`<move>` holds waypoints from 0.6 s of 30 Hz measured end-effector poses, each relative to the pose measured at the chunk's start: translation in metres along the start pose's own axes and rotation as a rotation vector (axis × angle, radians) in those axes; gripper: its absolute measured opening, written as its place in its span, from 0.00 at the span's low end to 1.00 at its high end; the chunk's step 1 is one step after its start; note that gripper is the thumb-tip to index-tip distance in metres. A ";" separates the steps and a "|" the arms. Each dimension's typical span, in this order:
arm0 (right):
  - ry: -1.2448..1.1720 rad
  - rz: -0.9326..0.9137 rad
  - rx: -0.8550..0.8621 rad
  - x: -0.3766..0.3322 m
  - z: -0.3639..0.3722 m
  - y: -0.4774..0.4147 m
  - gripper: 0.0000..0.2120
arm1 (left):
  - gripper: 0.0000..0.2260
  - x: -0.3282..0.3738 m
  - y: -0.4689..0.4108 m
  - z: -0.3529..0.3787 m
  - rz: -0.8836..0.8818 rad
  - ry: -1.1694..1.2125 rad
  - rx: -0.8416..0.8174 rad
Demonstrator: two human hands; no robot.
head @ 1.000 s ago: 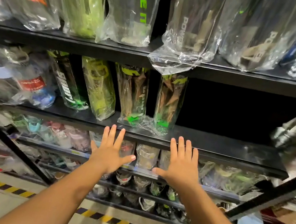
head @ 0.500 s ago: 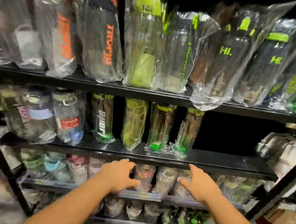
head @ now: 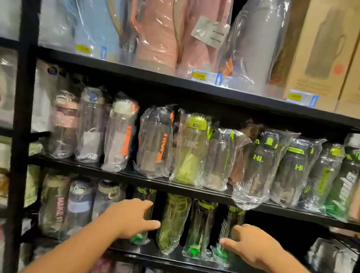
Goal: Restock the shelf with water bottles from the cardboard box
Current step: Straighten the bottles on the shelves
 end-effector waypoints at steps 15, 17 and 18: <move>-0.022 -0.291 0.146 -0.078 -0.054 0.040 0.40 | 0.43 -0.012 0.102 -0.046 -0.180 0.037 0.120; -0.027 -0.306 0.158 -0.090 -0.055 0.043 0.39 | 0.43 -0.019 0.101 -0.049 -0.174 0.042 0.124; -0.033 -0.315 0.171 -0.097 -0.058 0.044 0.38 | 0.43 -0.025 0.099 -0.052 -0.174 0.041 0.134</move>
Point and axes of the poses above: each hand's wrist, its own y-axis away from the middle knuckle, its own z-axis out of the palm, x = y × z, the point moved 5 cm from there along -y, towards the middle knuckle, and after that the axes turned 10 degrees about z, right-handed, at the moved point
